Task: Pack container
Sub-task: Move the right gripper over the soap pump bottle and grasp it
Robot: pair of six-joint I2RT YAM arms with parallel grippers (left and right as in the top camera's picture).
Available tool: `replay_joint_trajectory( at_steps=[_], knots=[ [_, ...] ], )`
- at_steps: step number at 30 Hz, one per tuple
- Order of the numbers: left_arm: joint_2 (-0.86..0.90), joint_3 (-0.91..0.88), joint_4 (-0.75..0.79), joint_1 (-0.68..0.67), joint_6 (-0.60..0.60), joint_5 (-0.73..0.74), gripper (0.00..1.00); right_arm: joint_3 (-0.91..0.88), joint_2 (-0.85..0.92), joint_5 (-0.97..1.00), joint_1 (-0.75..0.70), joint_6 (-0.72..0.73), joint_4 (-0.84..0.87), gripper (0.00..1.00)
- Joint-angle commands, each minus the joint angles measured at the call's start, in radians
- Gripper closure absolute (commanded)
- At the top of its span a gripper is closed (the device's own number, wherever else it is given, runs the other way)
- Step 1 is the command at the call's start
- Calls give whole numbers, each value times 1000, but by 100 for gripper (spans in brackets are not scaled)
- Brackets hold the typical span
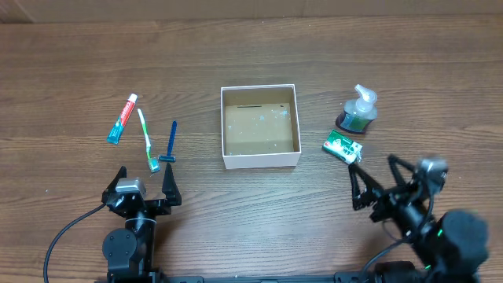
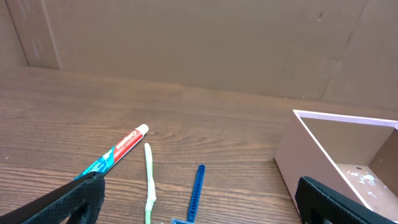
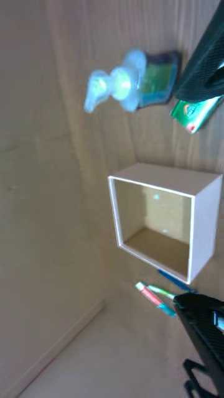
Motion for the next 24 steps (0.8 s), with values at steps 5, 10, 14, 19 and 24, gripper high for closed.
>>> replay_joint_trajectory(
  at_steps=[5, 10, 14, 19, 24],
  knots=[
    [-10, -5, -1, -3, 16, -13, 0, 500, 547, 146, -3, -218, -364, 0],
    [-10, -5, -1, -3, 16, -13, 0, 727, 905, 182, -3, -266, -517, 0],
    [-10, -5, -1, -3, 16, -13, 0, 730, 1054, 165, -3, -265, -485, 0],
    [-10, -5, -1, -3, 15, -13, 0, 730, 1184, 168, -4, -238, -433, 0],
    [-10, -5, -1, -3, 16, -13, 0, 730, 1187, 238, -3, -174, -352, 0]
  ],
)
